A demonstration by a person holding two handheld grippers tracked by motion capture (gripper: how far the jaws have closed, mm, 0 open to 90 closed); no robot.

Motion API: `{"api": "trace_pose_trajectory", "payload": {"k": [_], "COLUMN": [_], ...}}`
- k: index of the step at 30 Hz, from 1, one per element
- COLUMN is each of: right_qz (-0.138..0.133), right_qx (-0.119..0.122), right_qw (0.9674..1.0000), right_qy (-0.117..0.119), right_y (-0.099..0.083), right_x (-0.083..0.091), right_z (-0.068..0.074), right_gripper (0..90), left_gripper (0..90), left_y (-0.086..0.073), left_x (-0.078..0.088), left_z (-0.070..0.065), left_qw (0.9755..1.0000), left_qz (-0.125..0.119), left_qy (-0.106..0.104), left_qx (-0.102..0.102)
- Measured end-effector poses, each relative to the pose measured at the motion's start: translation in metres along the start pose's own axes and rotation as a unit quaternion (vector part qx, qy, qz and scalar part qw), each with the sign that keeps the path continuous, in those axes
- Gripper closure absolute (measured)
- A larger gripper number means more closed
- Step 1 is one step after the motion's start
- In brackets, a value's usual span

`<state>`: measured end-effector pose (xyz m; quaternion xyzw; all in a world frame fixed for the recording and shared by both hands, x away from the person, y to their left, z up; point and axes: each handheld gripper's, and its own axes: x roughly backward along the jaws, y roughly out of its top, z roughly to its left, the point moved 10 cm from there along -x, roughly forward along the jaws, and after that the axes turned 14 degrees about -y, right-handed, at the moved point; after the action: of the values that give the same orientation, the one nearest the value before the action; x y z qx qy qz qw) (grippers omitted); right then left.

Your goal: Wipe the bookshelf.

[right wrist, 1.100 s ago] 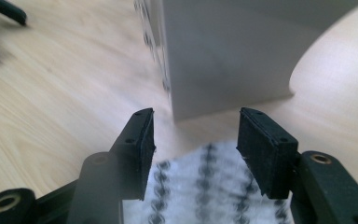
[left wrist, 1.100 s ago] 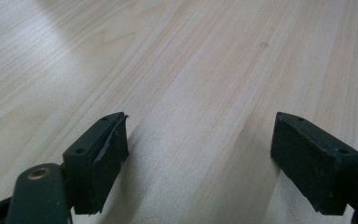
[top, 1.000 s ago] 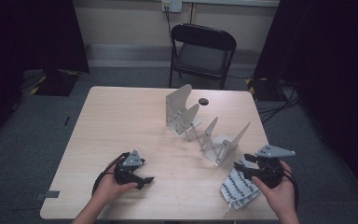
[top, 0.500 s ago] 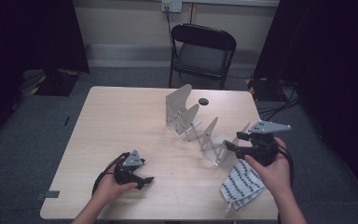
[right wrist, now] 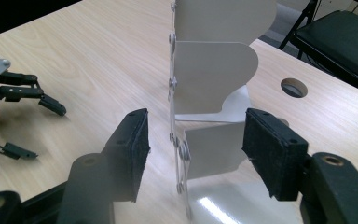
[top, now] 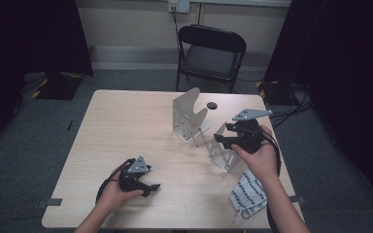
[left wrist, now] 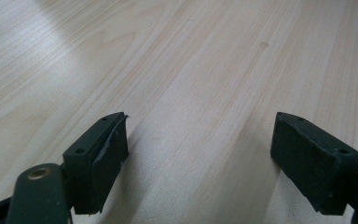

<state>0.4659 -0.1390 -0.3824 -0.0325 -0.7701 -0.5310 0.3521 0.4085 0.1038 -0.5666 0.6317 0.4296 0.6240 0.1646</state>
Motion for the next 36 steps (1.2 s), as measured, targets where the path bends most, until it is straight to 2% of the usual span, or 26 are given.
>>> {"api": "trace_pose_trajectory", "payload": {"k": [7,16,22,31,36], "right_qz": [0.012,0.033,0.033,0.041,0.048], "right_qx": [0.003,0.013,0.01,0.02,0.011], "right_qw": [0.9999,0.9993,0.9994,0.9988,0.9986], "right_qy": [-0.003,-0.012,0.001,0.016,0.02], "right_y": [0.006,0.003,0.008,0.008,0.006], "right_x": [-0.022,-0.045,-0.057,-0.072,-0.081], "right_z": [0.007,0.011,0.023,0.038,0.041], "right_gripper": [40.9,44.1,48.0,57.0,61.7], "left_gripper": [18.6,18.6,18.5,18.5,18.5], "left_y": [0.0,0.0,0.0,0.0,0.0], "left_x": [0.0,0.0,0.0,0.0,0.0], "left_z": [0.0,0.0,0.0,0.0,0.0], "left_qw": [1.0,1.0,1.0,1.0,1.0], "left_qz": [0.0,0.0,-0.001,-0.001,0.0], "left_qy": [0.0,0.0,0.001,-0.001,-0.001], "left_qx": [0.0,-0.001,0.0,0.0,0.001]}}
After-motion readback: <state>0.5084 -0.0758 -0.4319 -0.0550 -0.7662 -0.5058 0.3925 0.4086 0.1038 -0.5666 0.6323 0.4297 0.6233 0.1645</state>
